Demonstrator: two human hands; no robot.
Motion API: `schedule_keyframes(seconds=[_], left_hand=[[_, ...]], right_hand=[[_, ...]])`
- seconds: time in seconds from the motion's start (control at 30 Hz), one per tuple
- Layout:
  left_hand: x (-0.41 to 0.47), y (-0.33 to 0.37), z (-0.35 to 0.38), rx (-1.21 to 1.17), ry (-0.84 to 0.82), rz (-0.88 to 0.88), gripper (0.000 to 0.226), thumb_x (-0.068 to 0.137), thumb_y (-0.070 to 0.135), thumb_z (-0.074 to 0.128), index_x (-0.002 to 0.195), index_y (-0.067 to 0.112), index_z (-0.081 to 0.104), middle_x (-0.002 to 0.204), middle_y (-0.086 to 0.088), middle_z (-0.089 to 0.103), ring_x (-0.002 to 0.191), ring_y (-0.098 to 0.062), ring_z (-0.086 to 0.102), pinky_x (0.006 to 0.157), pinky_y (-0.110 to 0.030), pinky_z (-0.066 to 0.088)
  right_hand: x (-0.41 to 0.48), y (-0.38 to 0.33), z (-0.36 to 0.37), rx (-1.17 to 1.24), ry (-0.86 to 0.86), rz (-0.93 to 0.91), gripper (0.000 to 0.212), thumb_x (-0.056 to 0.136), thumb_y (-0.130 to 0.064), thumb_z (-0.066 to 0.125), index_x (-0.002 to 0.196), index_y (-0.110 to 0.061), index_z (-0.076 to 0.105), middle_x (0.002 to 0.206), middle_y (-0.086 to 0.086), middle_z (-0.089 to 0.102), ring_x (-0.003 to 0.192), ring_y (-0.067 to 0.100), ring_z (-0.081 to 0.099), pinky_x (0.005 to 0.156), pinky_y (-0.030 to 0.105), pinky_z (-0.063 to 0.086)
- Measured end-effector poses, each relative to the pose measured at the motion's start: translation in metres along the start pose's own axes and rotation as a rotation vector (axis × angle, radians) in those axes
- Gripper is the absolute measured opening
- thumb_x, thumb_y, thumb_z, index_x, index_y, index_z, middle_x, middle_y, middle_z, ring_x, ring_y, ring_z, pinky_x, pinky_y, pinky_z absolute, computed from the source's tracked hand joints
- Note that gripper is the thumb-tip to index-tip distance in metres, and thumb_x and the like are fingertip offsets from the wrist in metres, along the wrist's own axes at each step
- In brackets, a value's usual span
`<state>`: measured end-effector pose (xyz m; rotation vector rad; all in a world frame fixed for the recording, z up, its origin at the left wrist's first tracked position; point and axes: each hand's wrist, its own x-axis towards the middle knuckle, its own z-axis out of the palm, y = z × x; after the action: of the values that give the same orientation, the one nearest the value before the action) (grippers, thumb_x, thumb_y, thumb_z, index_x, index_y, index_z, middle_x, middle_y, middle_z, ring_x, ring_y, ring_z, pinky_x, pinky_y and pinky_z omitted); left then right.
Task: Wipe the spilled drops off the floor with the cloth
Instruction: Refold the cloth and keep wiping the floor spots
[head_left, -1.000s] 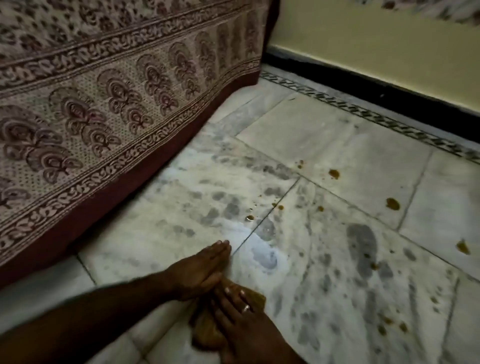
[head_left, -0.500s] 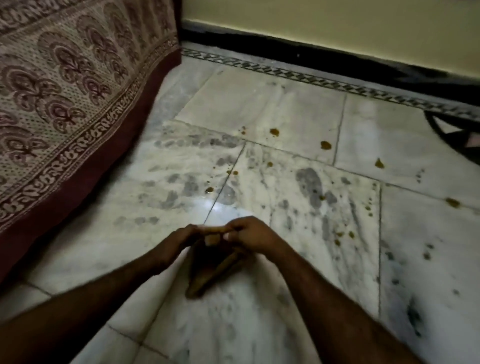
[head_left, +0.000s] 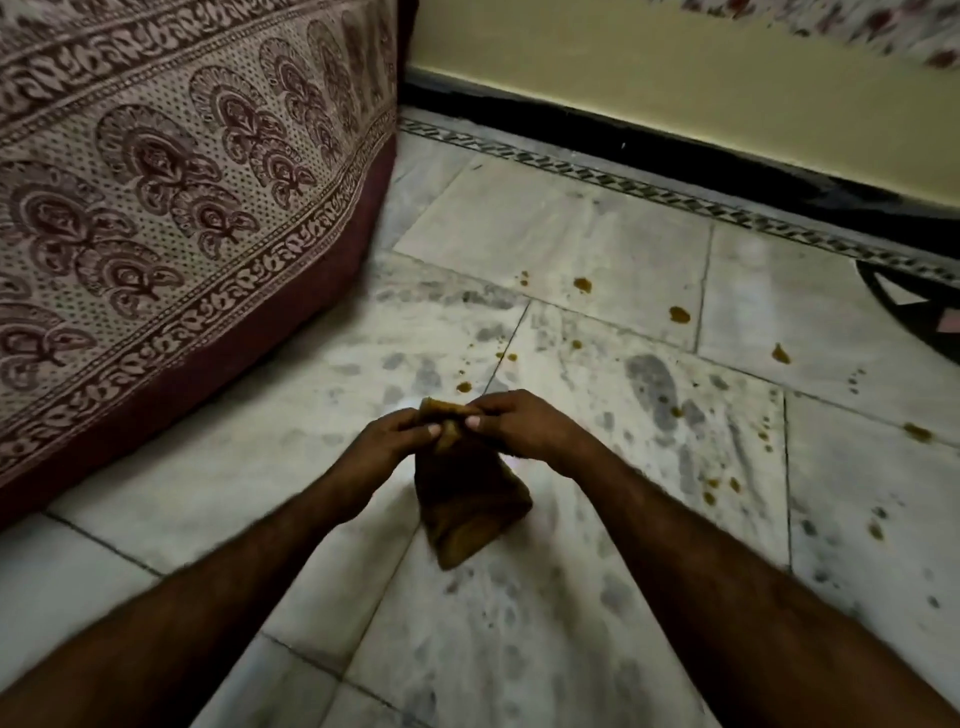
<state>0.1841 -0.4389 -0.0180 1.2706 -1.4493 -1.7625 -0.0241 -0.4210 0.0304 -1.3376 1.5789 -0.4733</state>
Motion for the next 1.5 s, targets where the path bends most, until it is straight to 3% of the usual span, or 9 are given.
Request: schedule_keyframes(seconds=[0.13,0.27,0.37,0.53,0.67,1.0,1.13,1.33,1.5], left_hand=[[0.018,-0.004,0.009,-0.183,0.059,-0.065,0.022,0.1,0.023,0.053,0.111,0.013,0.069,0.109,-0.005,0.076,0.102,-0.02,0.069,0.082,-0.027,0.056],[0.037,-0.01,0.01,-0.347,0.071,-0.134,0.034,0.101,0.035,0.05,0.117,0.012,0.07,0.111,-0.013,0.075,0.1,-0.029,0.072,0.078,-0.038,0.059],[0.042,-0.013,0.012,-0.51,0.095,-0.195,0.036,0.099,0.036,0.053,0.114,0.01,0.071,0.107,-0.016,0.074,0.092,-0.027,0.072,0.071,-0.036,0.06],[0.045,-0.016,0.012,-0.806,0.135,-0.273,0.047,0.1,0.034,0.053,0.137,0.005,0.057,0.123,-0.02,0.065,0.108,-0.031,0.064,0.09,-0.047,0.056],[0.043,-0.013,0.006,-0.861,0.126,-0.277,0.048,0.102,0.036,0.048,0.142,0.008,0.052,0.125,-0.018,0.064,0.111,-0.031,0.063,0.095,-0.054,0.051],[0.025,-0.012,-0.008,-0.356,-0.014,-0.272,0.083,0.073,0.072,0.071,0.142,0.03,0.049,0.107,-0.01,0.076,0.091,-0.024,0.074,0.074,-0.036,0.058],[0.014,-0.018,-0.004,-0.189,-0.062,-0.068,0.107,0.071,0.022,0.088,0.149,0.049,0.019,0.106,-0.012,0.076,0.102,-0.023,0.072,0.088,-0.035,0.053],[0.005,-0.003,0.008,-0.145,0.045,0.099,0.066,0.069,-0.006,0.082,0.121,0.033,0.07,0.123,-0.004,0.068,0.096,-0.021,0.072,0.077,-0.041,0.059],[0.007,0.006,0.008,-0.02,0.142,0.141,0.066,0.071,-0.009,0.08,0.12,0.035,0.071,0.121,-0.006,0.067,0.093,-0.016,0.072,0.059,-0.031,0.058]], right_hand=[[0.007,0.012,-0.01,0.188,-0.057,0.051,0.041,0.093,-0.031,0.074,0.13,-0.018,0.064,0.111,0.005,0.072,0.095,0.014,0.07,0.078,0.027,0.056],[0.022,0.042,-0.016,0.416,-0.079,0.078,0.074,0.074,0.01,0.082,0.137,-0.014,0.052,0.125,0.014,0.067,0.116,0.028,0.066,0.097,0.039,0.056],[0.031,0.059,-0.012,0.428,0.023,0.109,0.056,0.078,0.011,0.077,0.129,-0.005,0.06,0.122,0.022,0.069,0.115,0.038,0.066,0.099,0.05,0.056],[0.035,0.073,0.001,0.554,-0.053,0.095,0.029,0.09,0.0,0.07,0.118,-0.006,0.068,0.113,0.008,0.074,0.102,0.019,0.071,0.082,0.023,0.057],[0.033,0.071,0.01,0.531,-0.109,0.062,0.044,0.084,0.01,0.072,0.124,-0.002,0.06,0.129,0.014,0.068,0.123,0.024,0.063,0.104,0.038,0.052],[0.012,0.043,0.002,0.665,0.133,-0.013,0.009,0.102,-0.009,0.057,0.111,-0.009,0.055,0.088,0.005,0.071,0.073,0.017,0.065,0.063,0.026,0.054],[0.001,0.038,-0.003,0.775,0.242,0.035,0.025,0.1,-0.01,0.061,0.122,-0.001,0.055,0.093,0.014,0.07,0.072,0.018,0.067,0.062,0.026,0.054],[-0.02,0.044,-0.006,0.645,0.14,-0.035,0.074,0.072,0.018,0.077,0.128,-0.024,0.053,0.106,0.011,0.071,0.093,0.022,0.071,0.074,0.033,0.061],[-0.025,0.038,0.0,0.101,0.27,-0.034,0.064,0.071,0.004,0.083,0.124,-0.028,0.067,0.119,0.003,0.063,0.1,0.022,0.067,0.091,0.045,0.058]])
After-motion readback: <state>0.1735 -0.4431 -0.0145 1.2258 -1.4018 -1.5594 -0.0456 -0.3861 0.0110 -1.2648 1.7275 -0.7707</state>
